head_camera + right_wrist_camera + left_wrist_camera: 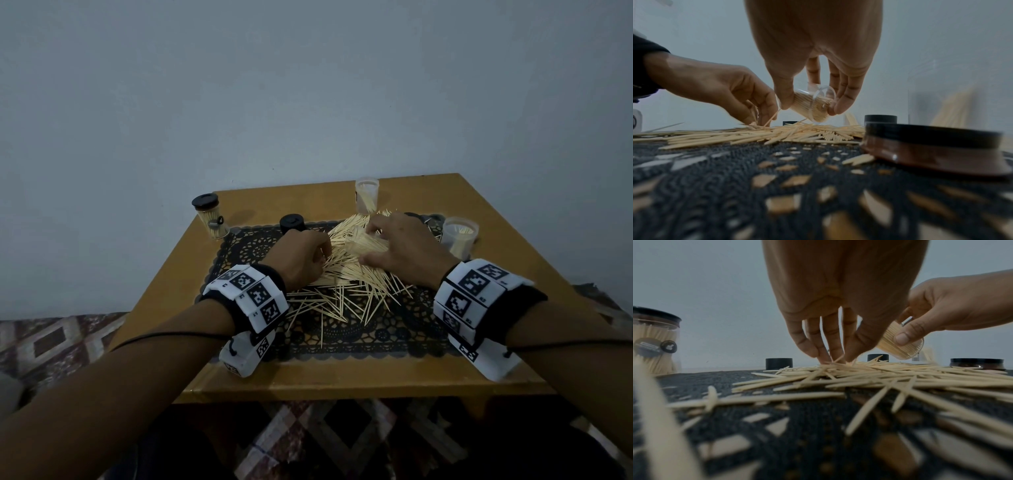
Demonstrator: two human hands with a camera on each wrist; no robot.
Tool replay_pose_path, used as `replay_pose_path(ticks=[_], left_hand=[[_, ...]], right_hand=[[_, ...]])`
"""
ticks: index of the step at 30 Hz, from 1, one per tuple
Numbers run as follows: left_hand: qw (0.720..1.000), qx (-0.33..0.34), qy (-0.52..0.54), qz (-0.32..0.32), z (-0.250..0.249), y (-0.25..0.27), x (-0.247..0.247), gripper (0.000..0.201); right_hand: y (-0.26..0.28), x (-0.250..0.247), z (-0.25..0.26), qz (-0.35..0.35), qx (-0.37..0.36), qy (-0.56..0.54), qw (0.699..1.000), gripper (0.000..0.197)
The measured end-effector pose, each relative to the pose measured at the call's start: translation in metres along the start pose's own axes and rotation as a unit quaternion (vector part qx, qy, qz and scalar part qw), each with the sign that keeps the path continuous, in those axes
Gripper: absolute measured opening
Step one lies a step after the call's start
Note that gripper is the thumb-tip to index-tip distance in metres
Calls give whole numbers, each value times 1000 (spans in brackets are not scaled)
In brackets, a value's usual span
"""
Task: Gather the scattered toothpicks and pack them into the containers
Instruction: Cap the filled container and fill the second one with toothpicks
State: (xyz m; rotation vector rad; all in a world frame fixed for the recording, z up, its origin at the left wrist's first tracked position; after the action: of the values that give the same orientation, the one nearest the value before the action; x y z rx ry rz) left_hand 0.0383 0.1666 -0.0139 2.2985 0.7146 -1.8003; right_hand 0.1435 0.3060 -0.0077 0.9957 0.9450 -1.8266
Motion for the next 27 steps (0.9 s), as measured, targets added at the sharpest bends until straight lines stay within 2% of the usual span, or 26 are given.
replay_pose_path(ticks=[3,5,7,12,18,24,26,27], left_hand=[[995,-14,-30,90,-1,1,7,36],[991,-14,-55,121,0,2,11,44],[990,-17,-66,123,1,1,11,42],[994,-14,-59,91,6,-1,9,17],[992,7,-74,104,1,-1,8,17],[980,40,-114,155,-3,-4,3,17],[979,52,-123,154,-4,-6,2,3],[979,53,-128,152,-3,-7,2,11]], right_hand=[[-1,1,-1,2,3,4,1000,53],[-1,1,-1,5,1,7,1000,54],[-1,2,0,5,0,9,1000,54],[-1,3,0,16,-6,12,1000,52],[0,3,0,28,-10,11,999,51],[-1,5,1,41,-10,14,999,52],[0,5,1,42,-9,11,999,52],[0,5,1,44,-9,11,999,52]])
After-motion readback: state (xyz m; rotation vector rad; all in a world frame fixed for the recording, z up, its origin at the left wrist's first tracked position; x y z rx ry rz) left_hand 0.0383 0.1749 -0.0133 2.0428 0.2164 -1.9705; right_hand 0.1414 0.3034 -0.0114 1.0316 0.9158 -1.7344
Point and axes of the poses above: each hand's wrist, its own y-axis away from the middle knuckle, its own x-axis out of the palm, z = x × y, the point moved 5 cm from there along -y, towards the middle knuckle, and after that the axes turned 4 degrees about x, right-handed, at the moved point
